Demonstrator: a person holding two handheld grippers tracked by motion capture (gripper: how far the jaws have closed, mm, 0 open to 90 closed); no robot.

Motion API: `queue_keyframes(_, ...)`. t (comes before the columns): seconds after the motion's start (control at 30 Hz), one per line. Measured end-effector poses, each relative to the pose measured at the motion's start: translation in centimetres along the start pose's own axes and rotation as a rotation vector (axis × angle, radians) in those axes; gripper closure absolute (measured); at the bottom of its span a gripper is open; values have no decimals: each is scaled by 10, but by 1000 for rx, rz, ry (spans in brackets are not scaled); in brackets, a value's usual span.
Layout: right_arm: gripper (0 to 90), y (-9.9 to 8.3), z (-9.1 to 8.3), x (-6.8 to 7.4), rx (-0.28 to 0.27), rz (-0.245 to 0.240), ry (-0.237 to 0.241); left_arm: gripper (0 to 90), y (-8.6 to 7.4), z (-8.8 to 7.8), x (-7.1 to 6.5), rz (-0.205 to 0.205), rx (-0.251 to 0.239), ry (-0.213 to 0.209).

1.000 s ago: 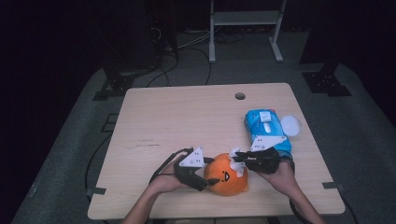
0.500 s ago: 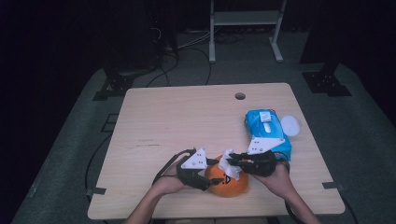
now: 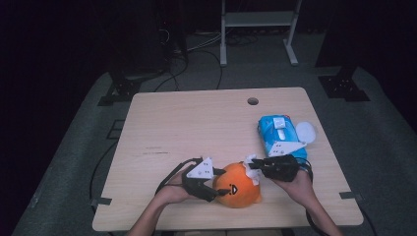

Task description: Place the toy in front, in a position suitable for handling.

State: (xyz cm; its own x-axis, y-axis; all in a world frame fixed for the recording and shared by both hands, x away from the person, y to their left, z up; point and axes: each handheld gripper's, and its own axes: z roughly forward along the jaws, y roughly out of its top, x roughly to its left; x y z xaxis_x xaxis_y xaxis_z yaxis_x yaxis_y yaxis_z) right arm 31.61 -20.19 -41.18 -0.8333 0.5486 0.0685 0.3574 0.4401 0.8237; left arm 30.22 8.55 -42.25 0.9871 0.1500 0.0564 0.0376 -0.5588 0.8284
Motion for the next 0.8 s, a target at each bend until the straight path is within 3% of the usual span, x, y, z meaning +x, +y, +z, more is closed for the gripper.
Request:
queue_keyframes(0.1, 802, 2, 2, 5, 3, -21, -22, 247, 8, -3, 2, -27, -31, 13)
queue_keyframes(0.17, 802, 3, 3, 8, -11, -22, -13, 275, 10, -3, -1, -25, -79, -1)
queue_keyframes(0.27, 802, 5, 3, 12, -16, -33, -11, 357, 8, 2, -5, 21, -27, 7)
queue_keyframes(0.4, 802, 2, 3, 6, -8, -15, -17, 385, 1, 0, 2, -16, -5, 28)
queue_keyframes(0.5, 801, -1, 3, 1, 8, 3, -25, 386, -7, -4, 9, -71, -17, 25)
queue_keyframes(0.57, 800, -3, 4, 0, 9, 18, -19, 386, -9, -4, 11, -85, -25, 16)
queue_keyframes(0.67, 800, 2, 5, 8, -2, -12, -8, 387, -9, -4, 12, -80, -16, 19)
queue_keyframes(0.8, 799, 7, 7, 21, -10, -55, 5, 396, -13, -6, 16, -107, -23, 22)
